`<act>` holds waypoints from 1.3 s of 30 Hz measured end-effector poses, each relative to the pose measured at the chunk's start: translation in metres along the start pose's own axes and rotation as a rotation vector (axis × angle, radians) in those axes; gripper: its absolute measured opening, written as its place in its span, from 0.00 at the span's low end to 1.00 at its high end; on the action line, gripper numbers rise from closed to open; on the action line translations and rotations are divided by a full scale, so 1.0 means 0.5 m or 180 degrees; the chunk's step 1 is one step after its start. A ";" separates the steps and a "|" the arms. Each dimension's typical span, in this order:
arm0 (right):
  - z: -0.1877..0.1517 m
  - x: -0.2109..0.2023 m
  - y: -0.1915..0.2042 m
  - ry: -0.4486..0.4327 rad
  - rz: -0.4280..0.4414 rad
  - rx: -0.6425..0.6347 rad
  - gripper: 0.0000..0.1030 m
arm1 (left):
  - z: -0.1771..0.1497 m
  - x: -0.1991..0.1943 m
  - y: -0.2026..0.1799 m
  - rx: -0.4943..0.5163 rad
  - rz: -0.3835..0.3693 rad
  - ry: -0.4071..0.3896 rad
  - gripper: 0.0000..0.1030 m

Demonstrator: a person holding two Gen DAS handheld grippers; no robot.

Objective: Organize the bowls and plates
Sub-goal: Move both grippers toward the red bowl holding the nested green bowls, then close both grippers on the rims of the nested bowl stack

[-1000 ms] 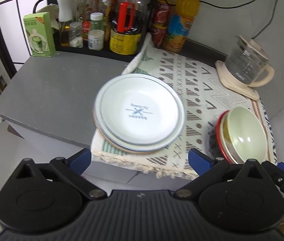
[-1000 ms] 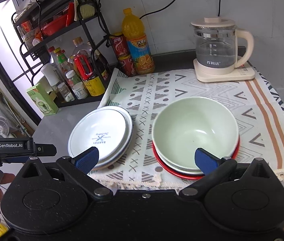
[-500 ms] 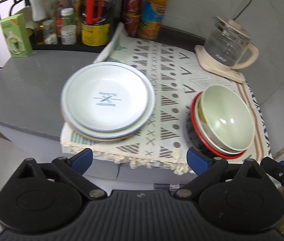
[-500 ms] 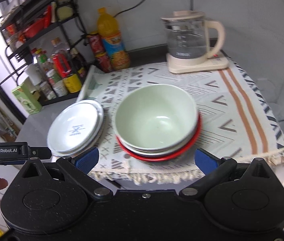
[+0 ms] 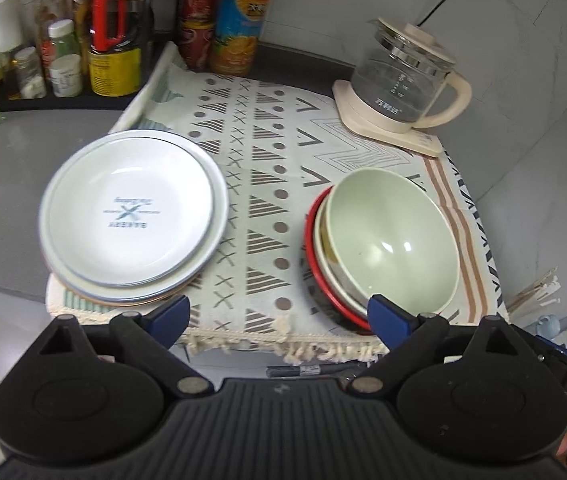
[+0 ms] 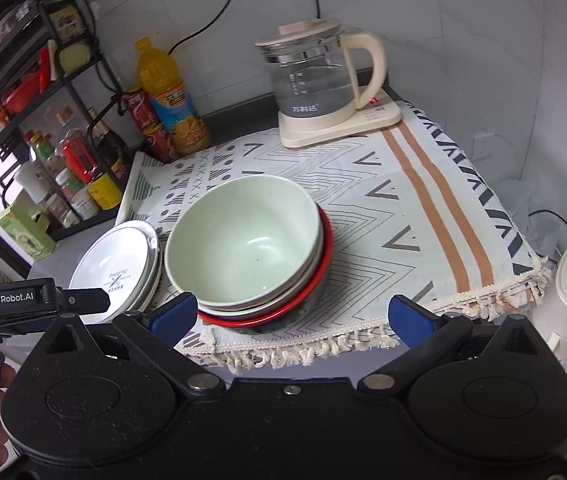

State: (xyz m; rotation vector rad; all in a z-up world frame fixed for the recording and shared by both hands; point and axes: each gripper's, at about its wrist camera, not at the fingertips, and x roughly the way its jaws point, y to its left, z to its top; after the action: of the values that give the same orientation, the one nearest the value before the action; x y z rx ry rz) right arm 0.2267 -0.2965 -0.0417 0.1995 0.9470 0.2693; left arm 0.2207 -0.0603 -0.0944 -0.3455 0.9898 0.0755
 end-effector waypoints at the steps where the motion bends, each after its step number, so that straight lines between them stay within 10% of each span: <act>1: 0.001 0.002 -0.005 0.0000 -0.0002 0.0028 0.98 | 0.004 0.007 -0.002 -0.0005 -0.0020 0.0018 0.91; 13: 0.032 0.043 -0.027 0.0084 -0.0035 0.0138 0.89 | 0.046 0.081 -0.017 0.0014 -0.0131 0.0202 0.86; 39: 0.061 0.236 -0.062 0.0609 -0.0083 0.0547 0.61 | 0.101 0.274 -0.002 -0.0287 -0.0259 0.0777 0.36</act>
State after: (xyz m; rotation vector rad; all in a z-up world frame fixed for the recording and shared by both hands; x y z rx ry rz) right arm 0.3215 -0.2904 -0.1241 0.3230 1.1627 0.1851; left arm 0.3368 -0.0579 -0.1826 -0.4855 1.2148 0.0038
